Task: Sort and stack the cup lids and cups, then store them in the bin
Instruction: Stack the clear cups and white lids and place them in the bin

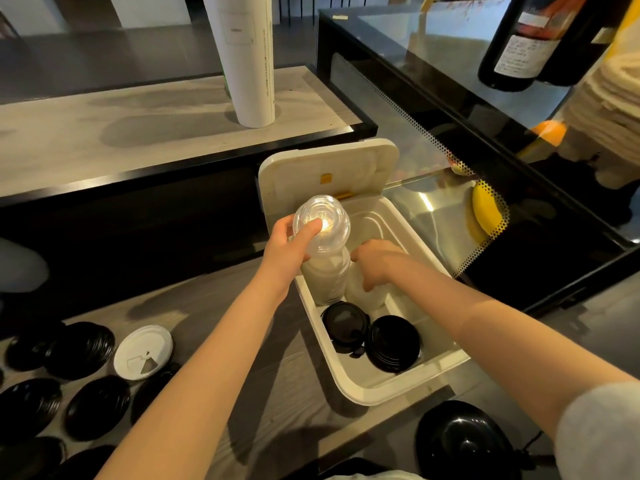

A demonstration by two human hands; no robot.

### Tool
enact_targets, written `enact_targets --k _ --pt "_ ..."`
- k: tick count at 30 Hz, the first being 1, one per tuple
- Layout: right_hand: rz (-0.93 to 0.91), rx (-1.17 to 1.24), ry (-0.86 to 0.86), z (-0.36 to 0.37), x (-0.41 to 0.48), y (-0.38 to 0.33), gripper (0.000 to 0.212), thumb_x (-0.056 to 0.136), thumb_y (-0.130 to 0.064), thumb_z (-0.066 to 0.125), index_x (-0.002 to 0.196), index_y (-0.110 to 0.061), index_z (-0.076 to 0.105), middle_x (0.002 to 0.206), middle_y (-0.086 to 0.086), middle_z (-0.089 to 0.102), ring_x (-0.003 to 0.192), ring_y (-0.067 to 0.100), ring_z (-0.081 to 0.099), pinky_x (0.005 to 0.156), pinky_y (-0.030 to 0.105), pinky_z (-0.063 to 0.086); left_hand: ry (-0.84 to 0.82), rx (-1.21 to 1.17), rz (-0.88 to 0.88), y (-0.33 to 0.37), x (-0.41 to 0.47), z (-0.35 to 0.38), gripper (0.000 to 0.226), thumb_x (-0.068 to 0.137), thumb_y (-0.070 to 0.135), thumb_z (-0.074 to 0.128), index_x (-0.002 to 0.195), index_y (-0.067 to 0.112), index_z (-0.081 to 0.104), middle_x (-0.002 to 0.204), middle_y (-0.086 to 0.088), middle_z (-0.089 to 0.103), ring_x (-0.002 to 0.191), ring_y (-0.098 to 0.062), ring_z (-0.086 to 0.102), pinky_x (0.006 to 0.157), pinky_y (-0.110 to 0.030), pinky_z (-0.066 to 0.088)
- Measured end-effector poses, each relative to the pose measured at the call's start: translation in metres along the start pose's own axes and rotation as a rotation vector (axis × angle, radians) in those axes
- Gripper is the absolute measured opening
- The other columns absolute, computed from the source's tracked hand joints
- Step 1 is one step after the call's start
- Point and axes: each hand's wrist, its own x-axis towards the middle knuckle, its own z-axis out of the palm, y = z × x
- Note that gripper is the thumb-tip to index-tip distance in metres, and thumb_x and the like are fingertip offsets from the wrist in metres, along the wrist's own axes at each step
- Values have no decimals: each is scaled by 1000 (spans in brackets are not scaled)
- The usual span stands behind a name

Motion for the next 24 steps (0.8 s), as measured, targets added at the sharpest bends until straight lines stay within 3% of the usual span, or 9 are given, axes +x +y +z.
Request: enact_targets --k 3,8,13,16,20,24 --pt "-20 14 69 6 -2 8 63 74 -34 75 129 -17 49 121 6 57 112 26 54 86 33 51 6 -3 1 1 -1 1 53 86 39 61 132 20 41 127 0 50 113 -16 53 96 -38 48" --pt "-40 241 85 4 -16 19 91 75 -44 73 148 -18 25 145 8 37 134 27 33 105 36 37 16 53 -38 8 1 5 58 85 43 62 133 18 41 126 0 50 112 -17 53 93 -36 50" --pt "-129 713 481 -21 -47 31 78 83 -23 66 149 -24 24 149 3 35 135 18 35 106 30 33 1 192 -51 25 3 18 67 82 49 64 134 15 41 123 1 47 102 -15 49 84 -33 50" --pt "-188 901 548 -34 -70 38 88 78 -12 69 147 -36 21 148 -1 34 132 11 36 97 23 35 -51 207 -69 32 -1 30 72 80 50 66 136 14 40 131 -1 45 103 -15 48 82 -31 50" --pt "-297 865 452 -41 -95 41 98 74 -11 76 148 -39 17 151 -11 27 128 1 30 96 18 32 -149 225 -99 35 -10 41 81 79 48 68 142 18 29 142 -6 39 114 -22 47 94 -36 50" --pt "-299 780 465 -38 -101 39 96 71 -20 81 145 -42 23 148 -13 32 127 -1 30 95 19 32 -235 249 -56 35 -13 45 83 81 43 68 146 18 24 139 -8 40 118 -22 47 93 -34 49"
